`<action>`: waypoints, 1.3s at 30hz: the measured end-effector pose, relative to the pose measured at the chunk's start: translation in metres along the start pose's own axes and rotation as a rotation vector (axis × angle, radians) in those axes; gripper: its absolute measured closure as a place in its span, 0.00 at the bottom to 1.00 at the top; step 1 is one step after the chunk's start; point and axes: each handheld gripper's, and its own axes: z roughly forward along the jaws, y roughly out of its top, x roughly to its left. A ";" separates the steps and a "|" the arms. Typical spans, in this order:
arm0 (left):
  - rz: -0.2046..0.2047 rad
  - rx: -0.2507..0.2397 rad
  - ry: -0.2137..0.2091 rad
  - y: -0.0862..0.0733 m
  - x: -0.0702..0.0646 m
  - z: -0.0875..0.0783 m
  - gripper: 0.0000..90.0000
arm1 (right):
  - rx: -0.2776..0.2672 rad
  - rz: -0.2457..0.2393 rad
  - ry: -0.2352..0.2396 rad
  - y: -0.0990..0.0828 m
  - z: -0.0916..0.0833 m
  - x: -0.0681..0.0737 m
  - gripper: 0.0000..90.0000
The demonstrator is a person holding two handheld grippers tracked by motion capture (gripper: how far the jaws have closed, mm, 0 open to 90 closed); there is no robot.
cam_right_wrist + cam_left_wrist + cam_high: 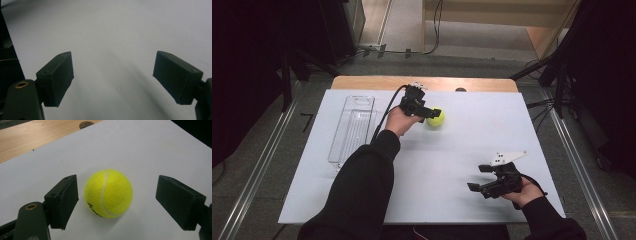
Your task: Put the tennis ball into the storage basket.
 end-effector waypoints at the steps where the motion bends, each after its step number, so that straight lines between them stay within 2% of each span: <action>1: -0.005 0.001 -0.002 0.000 0.001 0.001 0.21 | 0.000 -0.002 0.001 0.000 0.000 0.000 0.16; 8: -0.012 0.017 0.007 0.002 0.003 0.009 0.21 | 0.003 -0.003 0.002 0.000 0.001 0.000 0.16; 13: 0.002 0.033 0.011 0.008 0.002 0.013 0.21 | 0.003 -0.004 0.005 0.000 0.001 0.000 0.16; 16: 0.000 0.014 0.014 0.011 0.000 0.017 0.21 | 0.002 -0.001 0.005 0.000 0.001 0.000 0.16; 20: 0.004 0.035 0.017 0.015 0.000 0.023 0.21 | 0.003 -0.003 0.008 -0.001 0.000 -0.001 0.16; 26: 0.006 0.031 0.022 0.018 -0.001 0.031 0.21 | 0.001 0.002 0.011 -0.001 0.000 -0.002 0.16; 28: -0.004 0.024 0.025 0.017 0.000 0.033 0.20 | 0.001 0.001 0.012 -0.002 0.000 -0.002 0.16; 30: 0.004 0.039 0.041 0.016 0.002 0.034 0.11 | 0.001 0.005 0.010 -0.002 -0.001 -0.003 0.16; 32: -0.014 0.035 0.019 0.015 0.004 0.036 0.02 | 0.003 0.006 0.010 -0.002 -0.001 -0.003 0.16; 34: -0.022 0.039 -0.002 0.014 0.006 0.036 0.00 | 0.001 0.004 0.011 -0.002 -0.001 -0.003 0.16; 39: -0.015 0.038 0.007 0.013 0.006 0.036 0.00 | 0.002 0.005 0.011 -0.002 0.000 -0.003 0.16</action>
